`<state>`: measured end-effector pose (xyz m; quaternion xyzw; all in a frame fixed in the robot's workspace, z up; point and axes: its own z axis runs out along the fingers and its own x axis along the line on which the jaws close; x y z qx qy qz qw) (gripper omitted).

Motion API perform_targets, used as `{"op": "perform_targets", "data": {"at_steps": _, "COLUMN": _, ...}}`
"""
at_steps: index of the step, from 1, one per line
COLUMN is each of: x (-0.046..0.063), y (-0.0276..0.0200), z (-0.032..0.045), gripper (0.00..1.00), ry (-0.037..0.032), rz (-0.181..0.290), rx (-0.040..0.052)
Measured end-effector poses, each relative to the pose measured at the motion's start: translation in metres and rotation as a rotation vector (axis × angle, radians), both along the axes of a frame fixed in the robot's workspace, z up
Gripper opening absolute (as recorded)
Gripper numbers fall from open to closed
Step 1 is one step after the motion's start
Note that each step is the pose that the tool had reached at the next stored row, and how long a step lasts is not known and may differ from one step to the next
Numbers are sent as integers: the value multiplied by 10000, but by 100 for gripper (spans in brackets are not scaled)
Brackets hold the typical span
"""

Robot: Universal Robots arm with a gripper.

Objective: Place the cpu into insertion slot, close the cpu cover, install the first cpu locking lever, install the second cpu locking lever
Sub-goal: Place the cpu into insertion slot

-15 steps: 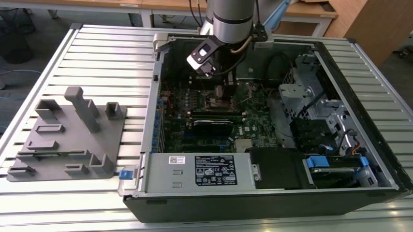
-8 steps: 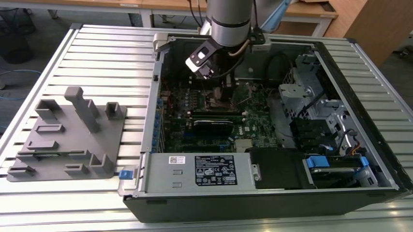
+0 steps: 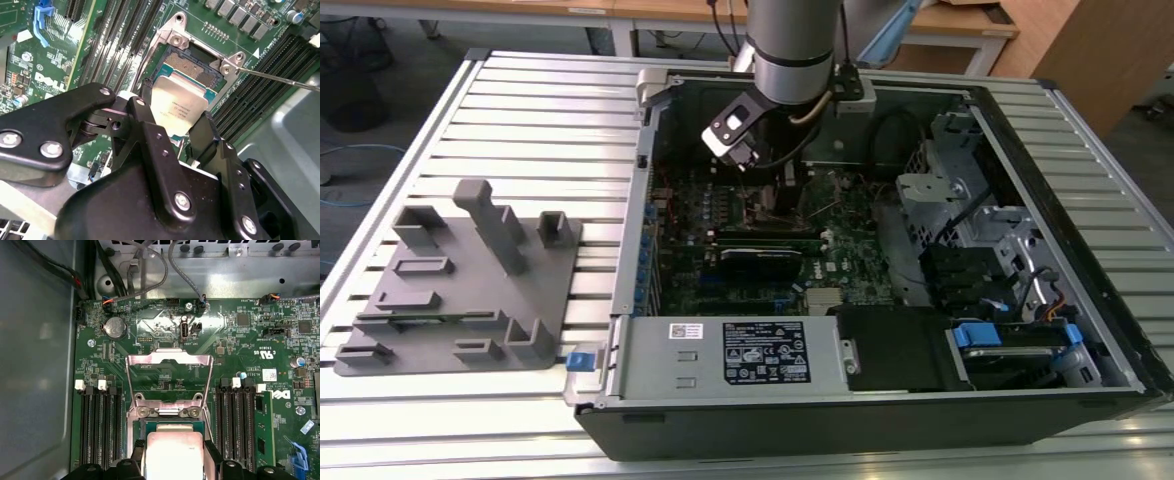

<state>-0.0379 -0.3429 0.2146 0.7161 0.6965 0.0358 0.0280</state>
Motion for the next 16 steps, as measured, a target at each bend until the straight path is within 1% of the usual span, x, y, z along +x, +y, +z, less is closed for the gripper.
{"op": "perform_targets", "data": {"at_steps": 3, "x": 0, "y": 0, "z": -1, "gripper": 54, "ry": -1, "rz": 0, "rx": -1}}
{"op": "perform_targets", "data": {"at_steps": 4, "x": 0, "y": 0, "z": -1, "gripper": 54, "ry": 10, "rz": -1, "rx": -3}}
{"op": "perform_targets", "data": {"at_steps": 6, "x": 0, "y": 0, "z": -2, "gripper": 54, "ry": 58, "rz": -1, "rx": -1}}
{"op": "perform_targets", "data": {"at_steps": 11, "x": 0, "y": 0, "z": -2, "gripper": 54, "ry": 64, "rz": -1, "rx": -2}}
{"op": "perform_targets", "data": {"at_steps": 12, "x": 0, "y": 1, "z": -3, "gripper": 54, "ry": 64, "rz": -1, "rx": -35}}
{"op": "perform_targets", "data": {"at_steps": 14, "x": 0, "y": 0, "z": -4, "gripper": 54, "ry": 70, "rz": -1, "rx": -189}}
{"op": "perform_targets", "data": {"at_steps": 16, "x": 1, "y": 0, "z": -7, "gripper": 54, "ry": 71, "rz": 0, "rx": -207}}
